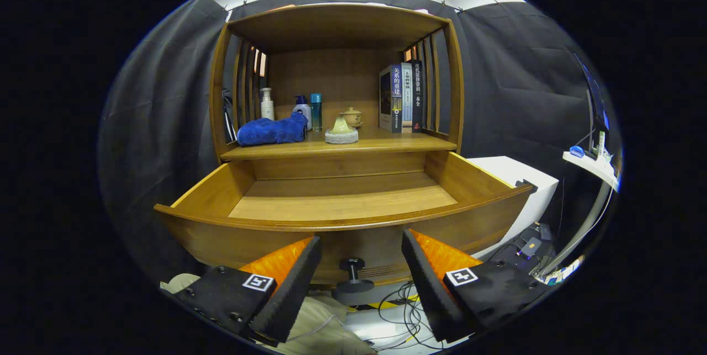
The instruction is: Pull open the drawer, take out the items inside it, and place them on the countertop above the cabinet.
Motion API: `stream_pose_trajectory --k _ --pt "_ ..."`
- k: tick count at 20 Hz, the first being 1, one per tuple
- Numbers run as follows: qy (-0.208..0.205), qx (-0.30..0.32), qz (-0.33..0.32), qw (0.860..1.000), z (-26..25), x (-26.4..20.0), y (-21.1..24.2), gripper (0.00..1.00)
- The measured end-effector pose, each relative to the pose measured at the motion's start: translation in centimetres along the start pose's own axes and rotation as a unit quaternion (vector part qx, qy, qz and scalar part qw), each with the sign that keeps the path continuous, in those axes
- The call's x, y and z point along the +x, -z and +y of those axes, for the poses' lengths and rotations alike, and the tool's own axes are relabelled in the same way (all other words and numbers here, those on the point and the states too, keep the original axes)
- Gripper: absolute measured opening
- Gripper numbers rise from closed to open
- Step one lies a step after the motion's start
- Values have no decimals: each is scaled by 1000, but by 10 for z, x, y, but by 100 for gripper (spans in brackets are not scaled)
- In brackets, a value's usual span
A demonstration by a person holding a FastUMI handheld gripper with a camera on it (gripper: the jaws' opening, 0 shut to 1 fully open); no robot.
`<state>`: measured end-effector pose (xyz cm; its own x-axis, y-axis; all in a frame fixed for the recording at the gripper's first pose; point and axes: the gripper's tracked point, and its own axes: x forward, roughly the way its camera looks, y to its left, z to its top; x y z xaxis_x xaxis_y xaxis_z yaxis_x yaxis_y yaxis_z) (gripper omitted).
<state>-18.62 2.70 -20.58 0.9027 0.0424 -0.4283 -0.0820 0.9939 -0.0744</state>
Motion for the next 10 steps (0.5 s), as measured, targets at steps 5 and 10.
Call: stream_pose_trajectory --k 5,10 --pt "0 2 2 1000 1 28 -13 96" --pt "-1 2 0 1000 4 57 -30 96"
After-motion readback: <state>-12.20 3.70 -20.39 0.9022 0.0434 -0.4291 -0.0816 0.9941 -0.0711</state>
